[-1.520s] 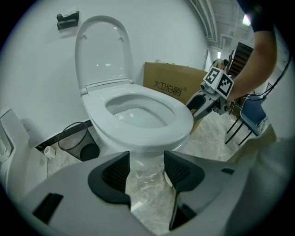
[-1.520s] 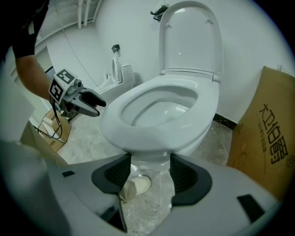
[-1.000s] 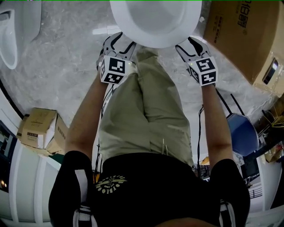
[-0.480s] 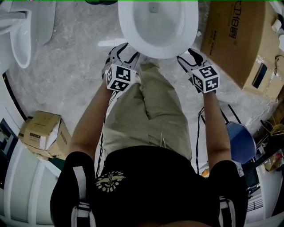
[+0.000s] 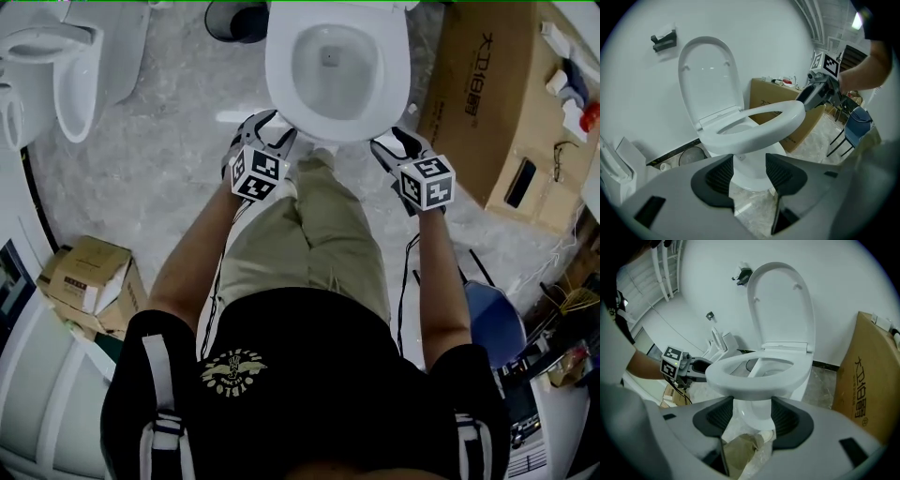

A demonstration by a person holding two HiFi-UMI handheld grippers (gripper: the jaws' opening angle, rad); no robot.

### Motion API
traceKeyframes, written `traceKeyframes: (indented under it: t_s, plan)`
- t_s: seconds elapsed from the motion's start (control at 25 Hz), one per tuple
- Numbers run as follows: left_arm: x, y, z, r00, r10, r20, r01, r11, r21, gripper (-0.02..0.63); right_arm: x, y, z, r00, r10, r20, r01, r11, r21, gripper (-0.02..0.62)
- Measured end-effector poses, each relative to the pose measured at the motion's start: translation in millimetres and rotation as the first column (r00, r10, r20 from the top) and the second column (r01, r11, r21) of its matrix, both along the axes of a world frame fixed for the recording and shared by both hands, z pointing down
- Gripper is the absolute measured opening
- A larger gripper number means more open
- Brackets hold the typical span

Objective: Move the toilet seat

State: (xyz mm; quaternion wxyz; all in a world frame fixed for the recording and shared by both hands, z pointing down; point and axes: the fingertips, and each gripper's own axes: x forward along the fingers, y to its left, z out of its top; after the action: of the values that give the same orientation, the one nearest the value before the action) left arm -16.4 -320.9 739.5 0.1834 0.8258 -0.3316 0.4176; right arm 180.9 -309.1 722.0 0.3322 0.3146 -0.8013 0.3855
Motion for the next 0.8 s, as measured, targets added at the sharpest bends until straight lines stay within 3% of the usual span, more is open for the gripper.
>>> traceKeyframes:
  t_s: [0.52,0.8]
  plan:
    - [-2.5,-35.3,-46.1,0.998,-0.054,0.021,0.054,0.999,-0.002,0.233,-2.0,-38.6,-48.2,0.999,-0.038,0.016,0.039,0.998,-0.039,0.262]
    - [-3.2,-44.0,-53.0,0.997,-0.072,0.035,0.072,0.997,0.015,0.233,-1.9,-45.4,-49.8,0.991,-0.115,-0.072,0.117,0.993,0.023,0.262]
